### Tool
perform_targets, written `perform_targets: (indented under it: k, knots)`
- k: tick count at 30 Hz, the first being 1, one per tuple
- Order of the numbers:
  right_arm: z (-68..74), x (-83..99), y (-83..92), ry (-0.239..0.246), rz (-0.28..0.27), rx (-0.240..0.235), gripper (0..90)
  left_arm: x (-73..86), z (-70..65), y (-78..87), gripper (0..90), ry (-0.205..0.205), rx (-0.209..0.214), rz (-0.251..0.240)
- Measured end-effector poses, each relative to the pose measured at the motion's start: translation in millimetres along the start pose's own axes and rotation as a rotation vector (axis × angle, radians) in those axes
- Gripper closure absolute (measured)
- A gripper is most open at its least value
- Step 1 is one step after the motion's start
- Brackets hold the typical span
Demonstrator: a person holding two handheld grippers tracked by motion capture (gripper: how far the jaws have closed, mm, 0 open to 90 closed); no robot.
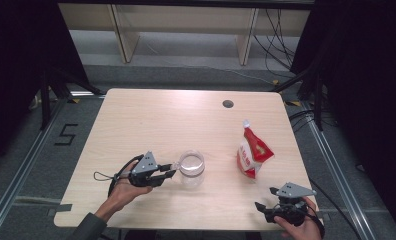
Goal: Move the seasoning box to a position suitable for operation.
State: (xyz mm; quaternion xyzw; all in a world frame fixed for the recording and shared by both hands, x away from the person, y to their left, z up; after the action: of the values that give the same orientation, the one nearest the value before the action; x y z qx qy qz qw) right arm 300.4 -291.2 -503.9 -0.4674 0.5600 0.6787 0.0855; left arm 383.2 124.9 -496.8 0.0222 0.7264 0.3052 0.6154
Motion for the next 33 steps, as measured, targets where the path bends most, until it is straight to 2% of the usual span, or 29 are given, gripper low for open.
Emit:
perform_targets:
  k: [1, 2, 3, 5, 6, 7, 8, 11, 15, 18, 19, 20, 24, 26, 28, 33]
  knots:
    - [-1.1, -0.3, -0.4, 0.014, -0.005, 0.000, 23.9, -0.3, -0.4, -0.7, 73.2, -0.001, 0.006, 0.002]
    - [0.2, -0.2, -0.3, -0.001, 0.001, -0.006, 23.9, -0.5, -0.5, -1.3, 73.2, -0.009, 0.009, 0.002]
    - [0.1, -0.3, -0.1, 0.003, 0.000, -0.001, 23.9, -0.7, -1.7, -2.4, 73.2, 0.004, 0.010, -0.003]
    - [0.2, -0.2, -0.2, 0.001, 0.001, -0.006, 23.9, -2.0, -1.6, -4.0, 73.2, -0.013, 0.012, -0.002]
    - [0.2, 0.0, 0.2, 0.001, -0.001, -0.001, 23.9, -2.0, -3.3, -4.9, 73.2, 0.007, 0.009, 0.001]
    - [-0.1, 0.2, 0.4, -0.001, -0.002, -0.001, 23.9, -2.8, -2.4, -5.9, 73.2, -0.013, 0.020, 0.002]
    - [-2.7, -0.2, 0.0, 0.025, -0.009, -0.004, 23.9, -3.2, -3.0, -6.6, 73.2, -0.009, 0.013, 0.007]
    - [-3.2, -0.1, -0.2, 0.024, -0.016, 0.000, 23.9, -5.0, -4.3, -10.6, 73.2, -0.024, 0.032, -0.004]
    - [-3.2, 0.1, -0.2, 0.026, -0.014, 0.004, 23.9, -8.3, -7.1, -16.4, 73.2, -0.029, 0.037, 0.004]
    - [-3.2, 0.2, -0.1, 0.028, -0.008, 0.000, 23.9, -11.4, -9.1, -22.6, 73.2, -0.040, 0.057, -0.002]
    - [-3.0, 0.2, -0.3, 0.026, -0.015, 0.003, 23.9, -11.7, -10.4, -23.4, 73.2, -0.028, 0.054, -0.001]
    - [-3.0, 0.0, 0.2, 0.027, -0.014, 0.007, 23.9, -12.2, -10.0, -23.8, 73.2, -0.044, 0.057, 0.000]
    - [-2.7, 0.0, 0.0, 0.022, -0.003, -0.004, 23.9, -11.9, -9.6, -23.7, 73.2, -0.045, 0.065, 0.000]
    - [-3.2, 0.0, -0.3, 0.026, -0.009, -0.002, 23.9, -11.6, -10.0, -23.9, 73.3, -0.025, 0.065, -0.006]
    - [-3.4, 0.1, -0.1, 0.028, -0.008, 0.001, 23.9, -11.9, -9.1, -23.8, 73.2, -0.039, 0.069, -0.006]
    - [-2.5, 0.2, -0.3, 0.020, -0.003, -0.006, 23.9, -11.6, -8.1, -23.7, 73.2, -0.039, 0.067, -0.007]
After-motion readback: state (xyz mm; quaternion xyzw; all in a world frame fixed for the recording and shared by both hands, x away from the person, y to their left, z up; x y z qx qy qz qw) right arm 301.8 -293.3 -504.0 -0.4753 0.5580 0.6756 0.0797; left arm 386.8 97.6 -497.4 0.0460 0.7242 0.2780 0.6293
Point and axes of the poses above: each handheld gripper's, and its own axes: y roughly backward along the jaws, x roughly out of its underside, z roughly to its left, the point moved 2 cm from there along -y, roughly forward along the jaws, and after that the axes turned 8 degrees about x, right-handed, at the moved point
